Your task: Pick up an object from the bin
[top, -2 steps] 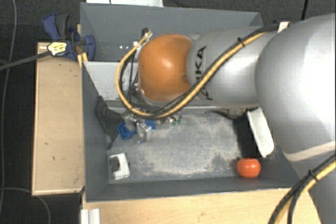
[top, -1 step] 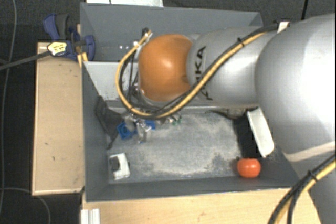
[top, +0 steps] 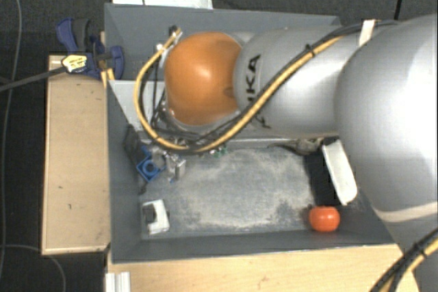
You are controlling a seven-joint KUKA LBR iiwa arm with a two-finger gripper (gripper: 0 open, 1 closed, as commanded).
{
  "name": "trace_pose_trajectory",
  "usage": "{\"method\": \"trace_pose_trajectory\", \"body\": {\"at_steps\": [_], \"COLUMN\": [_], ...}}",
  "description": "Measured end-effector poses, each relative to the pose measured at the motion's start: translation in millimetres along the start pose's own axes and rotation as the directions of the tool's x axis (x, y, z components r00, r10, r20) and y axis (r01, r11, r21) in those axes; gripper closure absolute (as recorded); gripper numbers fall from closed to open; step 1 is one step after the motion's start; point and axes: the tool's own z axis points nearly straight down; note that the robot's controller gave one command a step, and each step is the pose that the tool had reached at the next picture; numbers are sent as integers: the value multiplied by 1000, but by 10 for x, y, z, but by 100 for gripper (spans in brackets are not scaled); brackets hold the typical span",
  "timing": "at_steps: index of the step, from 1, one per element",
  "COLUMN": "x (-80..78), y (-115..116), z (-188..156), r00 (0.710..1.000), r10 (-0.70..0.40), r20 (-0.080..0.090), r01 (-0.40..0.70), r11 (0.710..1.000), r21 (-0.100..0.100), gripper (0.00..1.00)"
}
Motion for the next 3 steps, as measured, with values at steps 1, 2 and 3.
{"method": "trace_pose_trajectory", "body": {"at_steps": [1, 2, 3], "x": [-131, -157, -185], "y": [-34, -13, -109], "z": [-103, -247, -643], "r00": [1000, 999, 998], "r10": [-24, -35, -59], "r20": [11, 2, 14], "r01": [24, 35, 59], "r11": [1000, 999, 998], "r21": [0, 0, 1], "gripper": [100, 100, 100]}}
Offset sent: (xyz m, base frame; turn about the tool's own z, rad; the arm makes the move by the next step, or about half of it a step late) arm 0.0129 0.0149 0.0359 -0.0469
